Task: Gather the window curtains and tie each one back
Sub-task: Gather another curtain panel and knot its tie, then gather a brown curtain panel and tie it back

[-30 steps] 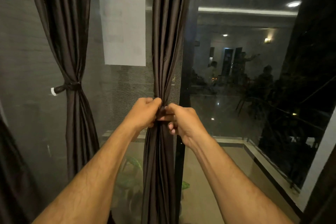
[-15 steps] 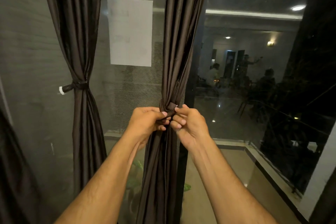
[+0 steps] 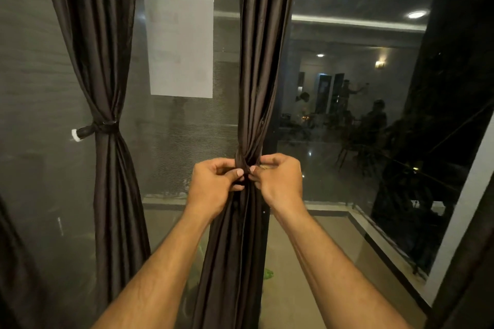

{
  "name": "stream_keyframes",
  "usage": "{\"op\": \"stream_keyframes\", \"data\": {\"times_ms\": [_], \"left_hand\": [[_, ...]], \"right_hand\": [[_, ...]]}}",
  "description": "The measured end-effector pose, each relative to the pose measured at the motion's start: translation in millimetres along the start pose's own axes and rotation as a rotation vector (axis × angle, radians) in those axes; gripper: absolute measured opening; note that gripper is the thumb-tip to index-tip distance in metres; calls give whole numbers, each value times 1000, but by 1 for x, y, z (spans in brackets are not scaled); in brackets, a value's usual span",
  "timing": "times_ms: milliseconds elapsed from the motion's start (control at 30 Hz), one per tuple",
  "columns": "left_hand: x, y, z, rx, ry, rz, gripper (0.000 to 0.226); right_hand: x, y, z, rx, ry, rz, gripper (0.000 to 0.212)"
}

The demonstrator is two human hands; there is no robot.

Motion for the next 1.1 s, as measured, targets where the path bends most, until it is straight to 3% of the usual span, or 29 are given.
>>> {"op": "stream_keyframes", "data": {"times_ms": [133,200,500,567,667,733,867,1100], "left_hand": [[-2,9,9,-90,-97,48,25],[-5,18,17,-122,-102,61,17],[-15,17,17,-128,145,28,13],[-12,9,10,-324,230,-110,18],[-1,11,-10,-599,368,-460,30],[-1,12,-38,-555,395,-549,35],[-18,13,-121,-480,269,-631,30],[-52,1,-341,-327,12,-627,28]], "right_hand": [[-3,-24,18,484,-76,47,23],[-5,-37,30,577,-71,130,34],[-21,-27,58,449,33,233,34],[-24,-19,60,447,-45,247,30],[-31,-16,72,363,-166,309,30],[-37,-16,89,364,-189,359,26],[-44,-11,150,383,-119,443,23],[-73,25,347,388,128,478,17]]}}
Point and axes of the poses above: each hand's wrist, its own x-axis away from the middle knuckle, its own z-axis out of the back of the hand, y = z × x, the point moved 2 cm from there along -x, towards the middle knuckle, and after that the axes turned 9 degrees about -y, right-handed, at the moved point
